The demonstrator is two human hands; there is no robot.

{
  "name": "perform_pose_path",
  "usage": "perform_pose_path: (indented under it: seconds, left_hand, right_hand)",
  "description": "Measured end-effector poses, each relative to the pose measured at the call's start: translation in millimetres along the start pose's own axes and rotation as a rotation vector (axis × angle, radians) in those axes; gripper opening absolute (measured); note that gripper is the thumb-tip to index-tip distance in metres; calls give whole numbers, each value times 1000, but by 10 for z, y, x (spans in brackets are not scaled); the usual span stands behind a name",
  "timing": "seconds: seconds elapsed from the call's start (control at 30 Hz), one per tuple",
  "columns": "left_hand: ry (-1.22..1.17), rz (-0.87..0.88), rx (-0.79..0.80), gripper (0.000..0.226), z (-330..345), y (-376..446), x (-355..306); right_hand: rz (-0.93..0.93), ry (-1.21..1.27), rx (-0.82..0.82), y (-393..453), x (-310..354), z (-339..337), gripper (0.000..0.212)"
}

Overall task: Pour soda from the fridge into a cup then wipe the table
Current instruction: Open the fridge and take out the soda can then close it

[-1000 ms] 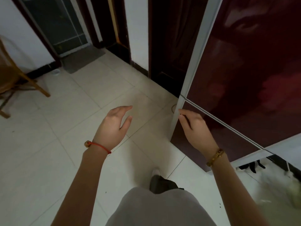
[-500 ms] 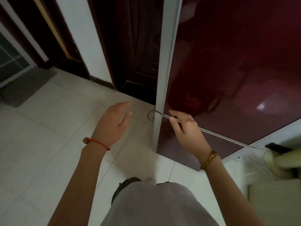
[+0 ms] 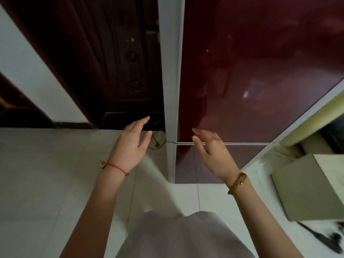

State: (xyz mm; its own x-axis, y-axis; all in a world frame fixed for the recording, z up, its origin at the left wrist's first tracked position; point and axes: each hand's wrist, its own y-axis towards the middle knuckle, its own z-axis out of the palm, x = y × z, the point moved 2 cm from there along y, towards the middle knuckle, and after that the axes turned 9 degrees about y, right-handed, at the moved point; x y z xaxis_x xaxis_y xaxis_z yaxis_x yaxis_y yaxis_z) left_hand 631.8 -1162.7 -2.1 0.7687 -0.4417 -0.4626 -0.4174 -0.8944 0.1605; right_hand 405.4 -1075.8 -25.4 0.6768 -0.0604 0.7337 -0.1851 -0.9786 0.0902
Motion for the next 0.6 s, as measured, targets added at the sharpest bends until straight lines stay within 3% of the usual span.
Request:
perform_pose_path:
  seconds: [0.3, 0.6]
  left_hand:
    - [-52, 235, 111, 53, -179, 411, 379]
    - [-195, 363, 118, 53, -289, 1002, 249]
  right_hand:
    - [124, -29, -184, 42, 501, 433, 43]
    - [171, -82, -315, 271, 828, 491, 46]
